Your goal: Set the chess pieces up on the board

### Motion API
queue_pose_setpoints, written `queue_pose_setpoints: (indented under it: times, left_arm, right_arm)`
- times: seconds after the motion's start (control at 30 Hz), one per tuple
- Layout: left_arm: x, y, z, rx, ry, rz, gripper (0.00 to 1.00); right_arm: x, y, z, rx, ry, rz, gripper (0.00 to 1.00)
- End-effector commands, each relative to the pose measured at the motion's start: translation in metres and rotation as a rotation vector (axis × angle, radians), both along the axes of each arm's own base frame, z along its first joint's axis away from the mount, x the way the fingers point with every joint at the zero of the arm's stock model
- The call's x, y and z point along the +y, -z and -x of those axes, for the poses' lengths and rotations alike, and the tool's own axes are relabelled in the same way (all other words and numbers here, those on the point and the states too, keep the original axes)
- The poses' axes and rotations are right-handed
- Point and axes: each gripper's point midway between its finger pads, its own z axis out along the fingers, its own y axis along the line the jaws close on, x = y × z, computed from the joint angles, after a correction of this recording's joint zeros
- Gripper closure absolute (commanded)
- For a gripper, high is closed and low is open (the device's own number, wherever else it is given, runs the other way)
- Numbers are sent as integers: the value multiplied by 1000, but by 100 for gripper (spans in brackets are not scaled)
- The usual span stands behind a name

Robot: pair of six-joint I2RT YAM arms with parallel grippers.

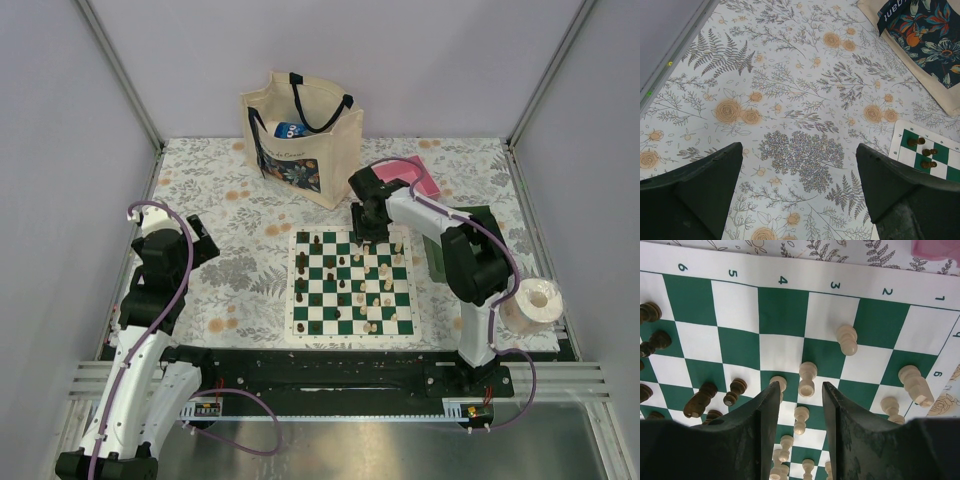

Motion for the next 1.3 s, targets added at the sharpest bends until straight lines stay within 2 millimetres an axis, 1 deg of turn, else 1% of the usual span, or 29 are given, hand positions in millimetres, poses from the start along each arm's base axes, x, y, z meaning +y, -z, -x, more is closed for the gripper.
queue_pose_setpoints:
  times: [0.0, 0.33, 0.37, 0.47, 0.53, 0.6, 0.7, 0.8, 0.9, 0.97, 1.07, 1.1, 1.2, 1.27]
  left_arm:
    - [3, -7, -3, -27, -14, -11, 1]
    - [2, -7, -4, -25, -8, -10, 1]
    - [2, -7, -3, -24, -9, -9, 1]
    - [3, -7, -2, -25, -12, -12, 1]
    - [3, -7, -2, -27, -12, -10, 1]
    - [3, -7, -2, -27, -11, -10, 1]
    - [3, -7, -3, -27, -12, -10, 1]
    - [2, -6, -3, -24, -7, -7, 1]
    - [2, -6, -3, -24, -7, -6, 1]
    - [2, -5, -3, -21, -7, -6, 1]
    - [2, -6, -3, -24, -6, -6, 1]
    - [2, -6, -3, -24, -6, -6, 1]
    - [2, -7, -3, -27, -6, -6, 1]
    - [2, -7, -3, -27, -6, -6, 1]
  right_arm:
    - [2, 4, -8, -18, 19, 2, 52]
    - [1, 11, -8, -15, 28, 10, 54]
    - [2, 12, -7, -15, 27, 10, 58]
    - [0, 11, -8, -20, 29, 14, 59]
    - [-1, 11, -8, -22, 28, 20, 67]
    - [-3, 5, -8, -36, 28, 22, 70]
    - [-4, -6, -10, -59, 27, 17, 81]
    - [-3, -20, -10, -81, 19, 2, 83]
    - [-5, -36, -8, -105, 17, -6, 83]
    - [-7, -51, -8, -139, 17, -17, 83]
    - [-15, -69, -9, -188, 21, -14, 83]
    - [-20, -74, -11, -205, 30, -4, 83]
    - [-36, -78, -17, -214, 63, -7, 83]
    - [-45, -74, -20, -201, 88, -19, 83]
